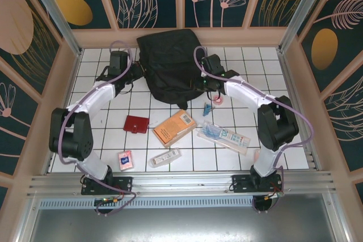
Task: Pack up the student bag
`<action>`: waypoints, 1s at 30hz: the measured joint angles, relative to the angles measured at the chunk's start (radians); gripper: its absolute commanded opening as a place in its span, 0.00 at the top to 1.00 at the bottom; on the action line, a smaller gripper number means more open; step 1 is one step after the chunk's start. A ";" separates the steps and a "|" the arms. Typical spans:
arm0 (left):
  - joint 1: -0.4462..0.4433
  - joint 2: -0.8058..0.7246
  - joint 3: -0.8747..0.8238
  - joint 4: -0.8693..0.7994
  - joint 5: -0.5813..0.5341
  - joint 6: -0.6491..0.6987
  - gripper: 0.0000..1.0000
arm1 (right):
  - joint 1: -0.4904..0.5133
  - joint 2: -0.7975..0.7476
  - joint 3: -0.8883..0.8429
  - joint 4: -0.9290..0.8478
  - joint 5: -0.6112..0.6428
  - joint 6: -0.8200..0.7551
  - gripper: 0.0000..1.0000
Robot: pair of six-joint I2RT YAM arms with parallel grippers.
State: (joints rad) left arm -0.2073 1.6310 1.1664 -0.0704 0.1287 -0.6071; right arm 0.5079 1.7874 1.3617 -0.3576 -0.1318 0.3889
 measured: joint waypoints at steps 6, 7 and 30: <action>0.006 -0.090 -0.096 0.047 0.016 -0.035 1.00 | -0.038 0.116 0.164 -0.013 0.003 -0.014 0.71; 0.006 -0.091 -0.106 0.053 0.026 -0.042 1.00 | -0.048 0.134 0.189 -0.014 -0.008 -0.013 0.71; -0.146 -0.074 0.166 -0.146 -0.116 0.125 0.42 | -0.201 0.068 0.029 0.209 -0.235 0.212 0.26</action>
State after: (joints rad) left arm -0.3538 1.5570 1.3319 -0.2169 0.0132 -0.4820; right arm 0.3073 1.8557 1.3903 -0.1486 -0.3664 0.6006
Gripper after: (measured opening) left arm 0.578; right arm 0.757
